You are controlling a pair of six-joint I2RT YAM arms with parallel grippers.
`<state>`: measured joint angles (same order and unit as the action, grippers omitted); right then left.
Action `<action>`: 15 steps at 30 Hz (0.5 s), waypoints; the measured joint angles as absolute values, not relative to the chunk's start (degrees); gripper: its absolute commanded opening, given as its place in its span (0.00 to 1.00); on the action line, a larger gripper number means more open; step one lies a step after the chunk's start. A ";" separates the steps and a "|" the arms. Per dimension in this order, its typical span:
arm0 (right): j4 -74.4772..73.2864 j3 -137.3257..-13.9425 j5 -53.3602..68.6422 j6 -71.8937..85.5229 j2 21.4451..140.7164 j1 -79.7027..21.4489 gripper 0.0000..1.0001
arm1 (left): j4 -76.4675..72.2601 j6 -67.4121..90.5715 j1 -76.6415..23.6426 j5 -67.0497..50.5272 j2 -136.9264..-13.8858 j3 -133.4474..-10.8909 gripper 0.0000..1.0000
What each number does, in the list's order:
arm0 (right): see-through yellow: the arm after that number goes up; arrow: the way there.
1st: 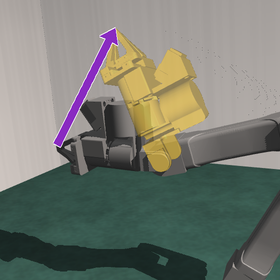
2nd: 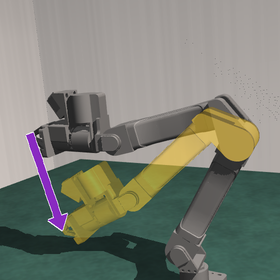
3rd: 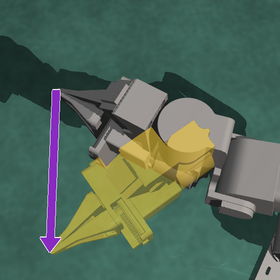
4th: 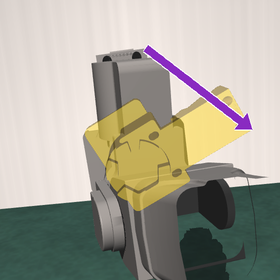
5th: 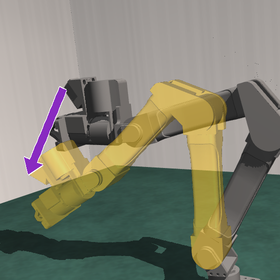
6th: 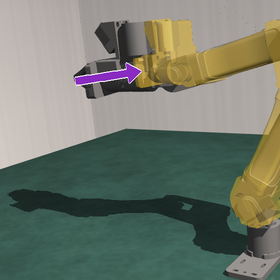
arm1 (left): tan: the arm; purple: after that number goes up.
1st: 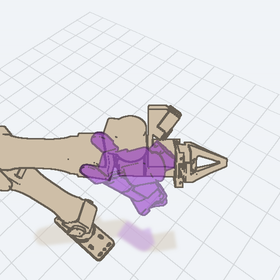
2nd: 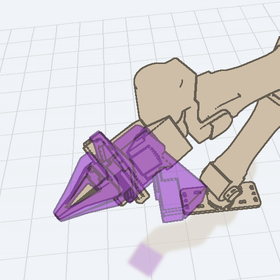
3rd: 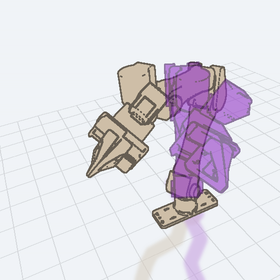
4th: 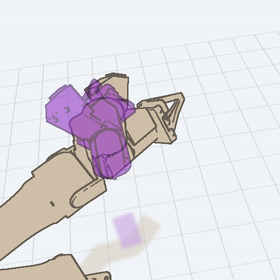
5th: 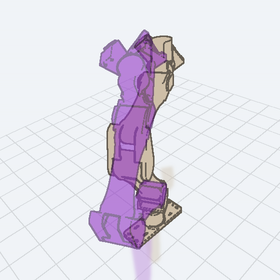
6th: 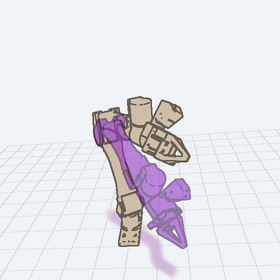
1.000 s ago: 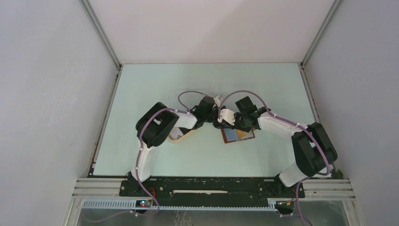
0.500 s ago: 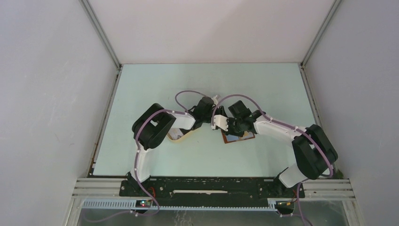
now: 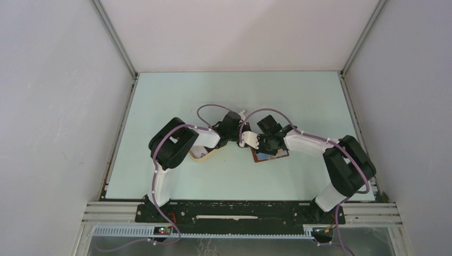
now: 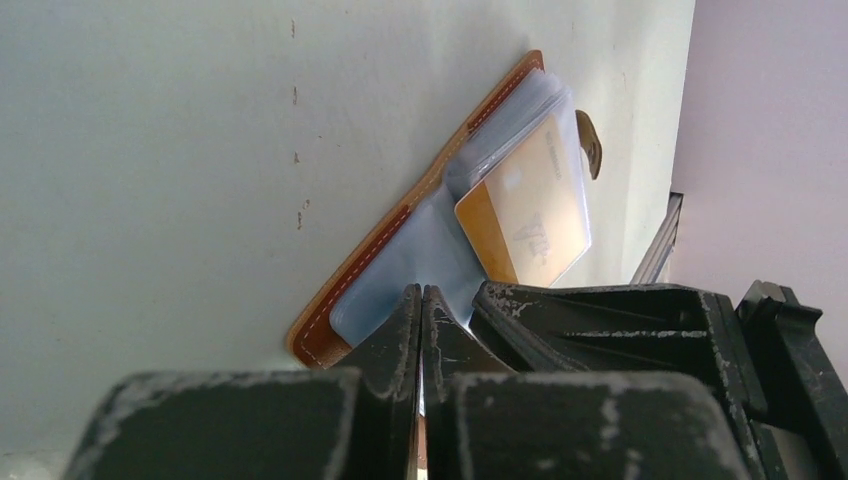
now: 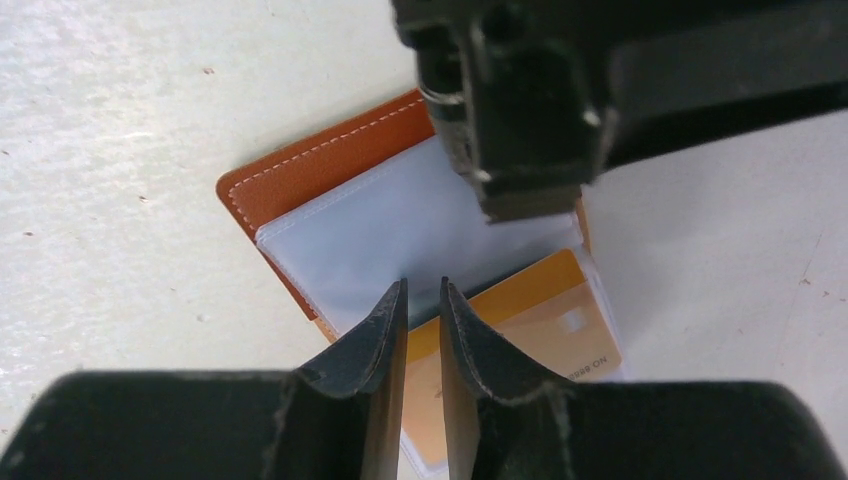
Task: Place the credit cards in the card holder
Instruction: Insert the credit card into the card holder.
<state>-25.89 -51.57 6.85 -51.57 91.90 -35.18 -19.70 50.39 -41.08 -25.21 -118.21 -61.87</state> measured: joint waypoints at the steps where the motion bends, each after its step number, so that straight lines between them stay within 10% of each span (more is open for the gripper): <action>1: -25.89 -51.57 6.79 -51.57 91.90 -34.96 0.25 | -19.62 50.30 -41.06 -25.26 -118.24 -61.87 0.00; 15: -24.82 -51.57 4.75 -51.51 91.83 -32.64 0.25 | -21.63 49.08 -40.58 -27.51 -119.48 -61.87 0.00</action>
